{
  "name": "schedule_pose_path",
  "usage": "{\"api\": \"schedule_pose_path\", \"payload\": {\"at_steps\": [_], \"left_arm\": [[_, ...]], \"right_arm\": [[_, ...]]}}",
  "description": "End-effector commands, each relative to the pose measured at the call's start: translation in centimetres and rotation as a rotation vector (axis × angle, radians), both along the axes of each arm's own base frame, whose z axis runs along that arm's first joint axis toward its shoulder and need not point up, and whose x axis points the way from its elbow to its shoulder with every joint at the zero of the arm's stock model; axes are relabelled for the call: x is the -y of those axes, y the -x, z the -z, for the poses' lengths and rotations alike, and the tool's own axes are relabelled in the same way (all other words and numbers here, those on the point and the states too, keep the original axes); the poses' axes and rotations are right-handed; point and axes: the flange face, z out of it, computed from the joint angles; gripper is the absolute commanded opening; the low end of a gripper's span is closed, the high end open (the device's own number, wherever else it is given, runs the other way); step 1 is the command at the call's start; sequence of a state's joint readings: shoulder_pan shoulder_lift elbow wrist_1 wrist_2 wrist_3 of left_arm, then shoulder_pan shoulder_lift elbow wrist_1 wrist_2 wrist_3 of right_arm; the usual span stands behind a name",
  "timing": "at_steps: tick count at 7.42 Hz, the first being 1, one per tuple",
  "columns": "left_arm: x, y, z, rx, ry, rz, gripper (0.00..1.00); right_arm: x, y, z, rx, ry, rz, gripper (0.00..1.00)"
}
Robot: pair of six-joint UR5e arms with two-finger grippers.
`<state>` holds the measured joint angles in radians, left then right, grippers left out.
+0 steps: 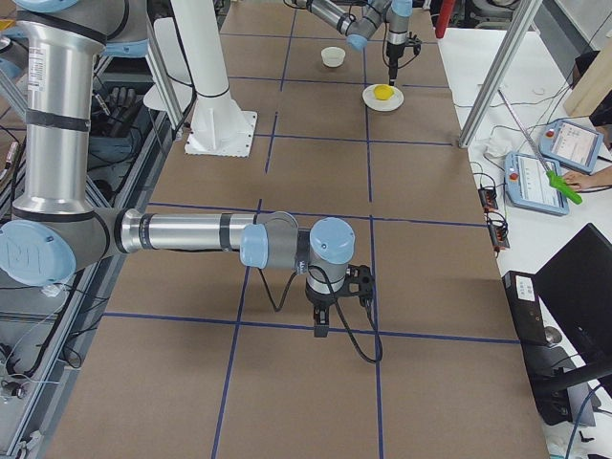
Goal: Move lemon from plate to bowl
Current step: 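Lower the left gripper and close it around the lemon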
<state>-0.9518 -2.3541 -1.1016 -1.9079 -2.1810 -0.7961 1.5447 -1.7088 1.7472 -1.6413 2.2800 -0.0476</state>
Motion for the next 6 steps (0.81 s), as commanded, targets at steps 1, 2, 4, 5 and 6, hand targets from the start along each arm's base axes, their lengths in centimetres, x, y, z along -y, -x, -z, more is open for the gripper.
{"api": "schedule_pose_path", "payload": {"at_steps": [1,2,4,5,6], "left_arm": [[-1.0,-2.2,-0.4,0.022,-0.019,0.000,1.00],[-1.0,-2.4,-1.4,0.021,-0.021,-0.002,1.00],[-2.0,-4.7,-2.7,0.037,-0.039,0.001,1.00],[-2.0,-5.2,-3.6,0.040,-0.041,0.000,1.00],[-2.1,-5.6,-4.0,0.035,-0.047,-0.004,1.00]], "right_arm": [[0.0,0.0,0.0,-0.001,0.000,0.000,1.00],[0.0,0.0,0.0,-0.001,0.000,0.000,1.00],[0.0,0.0,0.0,-0.001,0.000,0.000,1.00],[0.0,0.0,0.0,-0.001,0.000,0.000,1.00],[0.0,0.0,0.0,-0.001,0.000,0.000,1.00]]}}
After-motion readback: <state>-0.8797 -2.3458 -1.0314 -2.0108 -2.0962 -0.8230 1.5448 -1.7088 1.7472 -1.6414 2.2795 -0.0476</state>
